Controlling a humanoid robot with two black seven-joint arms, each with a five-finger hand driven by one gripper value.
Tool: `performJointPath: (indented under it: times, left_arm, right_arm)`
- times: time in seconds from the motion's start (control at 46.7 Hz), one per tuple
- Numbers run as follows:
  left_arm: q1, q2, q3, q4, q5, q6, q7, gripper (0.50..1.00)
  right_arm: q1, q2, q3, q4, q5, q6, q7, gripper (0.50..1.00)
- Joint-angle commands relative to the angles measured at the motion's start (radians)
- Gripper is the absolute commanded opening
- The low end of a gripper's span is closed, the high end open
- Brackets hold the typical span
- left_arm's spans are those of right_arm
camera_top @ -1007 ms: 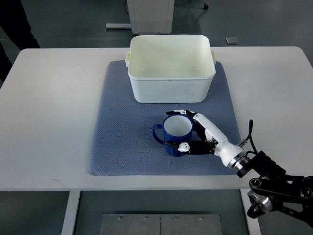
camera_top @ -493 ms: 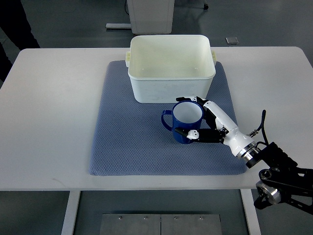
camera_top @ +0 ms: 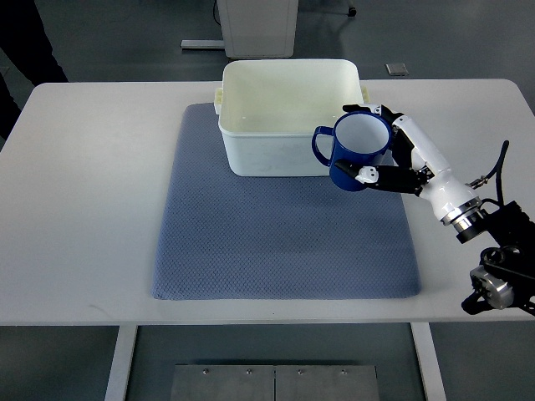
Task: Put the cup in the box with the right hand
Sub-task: 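Lift the mug with the right hand up and away from the mat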
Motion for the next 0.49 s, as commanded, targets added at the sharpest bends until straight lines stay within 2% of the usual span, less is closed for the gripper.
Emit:
performJointPath:
  times: [0.0, 0.364, 0.471]
  left_arm:
    - [0.0, 0.0, 0.0, 0.0, 0.0, 0.0, 0.0, 1.0]
    - [0.0, 0.0, 0.0, 0.0, 0.0, 0.0, 0.0, 1.0]
    - [0.0, 0.0, 0.0, 0.0, 0.0, 0.0, 0.0, 1.0]
  right_arm:
    - [0.002, -0.015, 0.015, 0.01, 0.0, 0.0, 0.0, 0.5]
    - [0.001, -0.073, 0.142, 0.059, 0.002, -0.004, 0.0, 0.5]
    - [-0.005, -0.079, 0.216, 0.071, 0.005, -0.033, 0.0, 0.5]
